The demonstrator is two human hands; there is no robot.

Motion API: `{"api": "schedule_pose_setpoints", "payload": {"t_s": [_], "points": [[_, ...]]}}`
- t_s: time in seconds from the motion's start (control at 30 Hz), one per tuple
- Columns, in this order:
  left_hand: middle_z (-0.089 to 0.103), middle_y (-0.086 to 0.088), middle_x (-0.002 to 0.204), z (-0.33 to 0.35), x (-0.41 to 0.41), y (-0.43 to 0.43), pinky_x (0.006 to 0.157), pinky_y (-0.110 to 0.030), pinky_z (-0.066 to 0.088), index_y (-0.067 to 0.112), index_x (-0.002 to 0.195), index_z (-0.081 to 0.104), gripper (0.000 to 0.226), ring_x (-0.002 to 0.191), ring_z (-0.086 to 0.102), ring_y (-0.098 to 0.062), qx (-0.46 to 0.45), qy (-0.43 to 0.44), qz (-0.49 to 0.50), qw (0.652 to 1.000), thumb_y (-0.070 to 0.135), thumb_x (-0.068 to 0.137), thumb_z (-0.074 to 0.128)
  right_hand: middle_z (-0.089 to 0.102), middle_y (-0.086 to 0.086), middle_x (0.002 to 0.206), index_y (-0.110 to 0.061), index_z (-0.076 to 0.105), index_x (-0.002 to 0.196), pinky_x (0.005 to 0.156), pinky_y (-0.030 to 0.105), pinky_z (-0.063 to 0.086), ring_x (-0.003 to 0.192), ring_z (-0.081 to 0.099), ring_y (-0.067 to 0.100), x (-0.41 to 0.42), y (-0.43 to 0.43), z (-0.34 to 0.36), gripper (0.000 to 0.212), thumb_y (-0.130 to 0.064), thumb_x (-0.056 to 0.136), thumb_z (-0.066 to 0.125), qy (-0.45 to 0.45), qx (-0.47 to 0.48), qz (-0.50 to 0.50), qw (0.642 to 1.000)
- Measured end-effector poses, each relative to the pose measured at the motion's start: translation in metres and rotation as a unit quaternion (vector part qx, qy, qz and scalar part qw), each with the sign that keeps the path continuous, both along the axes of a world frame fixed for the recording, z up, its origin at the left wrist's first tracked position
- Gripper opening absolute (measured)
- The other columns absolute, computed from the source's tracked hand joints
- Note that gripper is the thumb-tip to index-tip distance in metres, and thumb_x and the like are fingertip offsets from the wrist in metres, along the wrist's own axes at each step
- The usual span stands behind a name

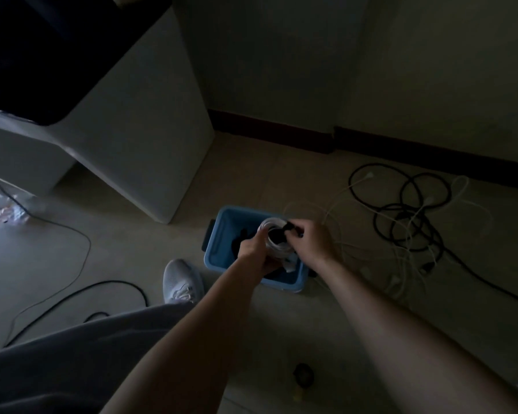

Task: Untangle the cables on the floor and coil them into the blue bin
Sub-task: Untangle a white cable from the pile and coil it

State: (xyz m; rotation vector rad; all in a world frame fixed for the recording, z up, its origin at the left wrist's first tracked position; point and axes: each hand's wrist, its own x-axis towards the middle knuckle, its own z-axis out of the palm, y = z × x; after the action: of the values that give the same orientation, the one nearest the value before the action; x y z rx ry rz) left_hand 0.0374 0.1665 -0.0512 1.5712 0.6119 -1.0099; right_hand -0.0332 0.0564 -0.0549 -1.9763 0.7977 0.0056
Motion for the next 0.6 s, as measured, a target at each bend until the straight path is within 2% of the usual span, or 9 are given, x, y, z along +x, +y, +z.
{"api": "schedule_pose_setpoints", "payload": {"t_s": [0.07,0.13,0.23,0.3,0.37,0.5,0.6], "points": [[0.069,-0.021,0.097,-0.012,-0.002,-0.003,0.082,-0.053,0.059,-0.004,0.109,0.062,0.039,0.092,0.069,-0.036,0.029,-0.009,-0.008,1.0,0.031,0.094,0.067,0.071,0.005,0.119,-0.014,0.067,0.126,0.088,0.031,0.054,0.107,0.066,0.02,0.0,0.0,-0.013,0.032,-0.018,0.095,0.062,0.027,-0.036,0.028,0.999],[0.066,-0.021,0.099,-0.021,-0.005,-0.003,0.081,-0.05,0.06,-0.004,0.114,0.058,0.032,0.095,0.068,-0.036,0.068,-0.024,-0.027,0.997,0.025,0.099,0.059,0.067,0.009,0.127,-0.011,0.063,0.132,0.094,0.031,0.05,0.116,0.063,0.024,0.0,0.0,-0.02,0.039,-0.019,0.094,0.063,0.05,-0.08,0.068,0.993],[0.064,-0.022,0.108,-0.031,-0.006,-0.002,0.078,-0.05,0.06,-0.004,0.121,0.054,0.028,0.099,0.066,-0.037,0.121,-0.043,-0.081,0.988,0.017,0.101,0.052,0.066,0.012,0.127,-0.013,0.06,0.133,0.092,0.035,0.048,0.116,0.061,0.03,0.0,0.005,-0.026,0.039,-0.022,0.095,0.061,0.094,-0.154,0.141,0.973],[0.062,-0.021,0.115,-0.03,-0.006,0.0,0.083,-0.048,0.059,-0.001,0.123,0.052,0.026,0.104,0.064,-0.037,0.17,-0.083,-0.145,0.971,0.014,0.101,0.049,0.068,0.01,0.119,-0.016,0.06,0.127,0.089,0.037,0.047,0.113,0.061,0.031,0.0,0.01,-0.027,0.032,-0.027,0.097,0.055,0.126,-0.242,0.181,0.945],[0.063,-0.02,0.12,-0.031,-0.004,0.004,0.09,-0.041,0.055,0.002,0.125,0.054,0.029,0.106,0.063,-0.033,0.227,-0.152,-0.237,0.932,0.014,0.101,0.047,0.071,0.004,0.112,-0.021,0.06,0.117,0.094,0.039,0.041,0.115,0.056,0.028,-0.003,0.013,-0.028,0.023,-0.029,0.098,0.049,0.142,-0.326,0.208,0.911],[0.065,-0.005,0.096,-0.026,-0.007,0.012,0.072,-0.031,0.054,0.012,0.104,0.061,0.01,0.08,0.061,-0.015,0.287,-0.256,-0.401,0.832,0.017,0.098,0.055,0.065,-0.002,0.116,-0.026,0.063,0.113,0.099,0.044,0.033,0.123,0.045,0.025,-0.012,0.015,-0.033,0.023,-0.031,0.095,0.049,0.17,-0.329,0.235,0.899],[0.058,0.0,0.089,-0.021,-0.013,0.014,0.069,-0.03,0.054,0.016,0.106,0.061,0.012,0.078,0.061,-0.013,0.324,-0.337,-0.481,0.742,0.016,0.094,0.061,0.056,-0.001,0.124,-0.026,0.067,0.11,0.103,0.045,0.029,0.124,0.039,0.025,-0.018,0.014,-0.033,0.022,-0.031,0.093,0.053,0.17,-0.346,0.263,0.885]]}}
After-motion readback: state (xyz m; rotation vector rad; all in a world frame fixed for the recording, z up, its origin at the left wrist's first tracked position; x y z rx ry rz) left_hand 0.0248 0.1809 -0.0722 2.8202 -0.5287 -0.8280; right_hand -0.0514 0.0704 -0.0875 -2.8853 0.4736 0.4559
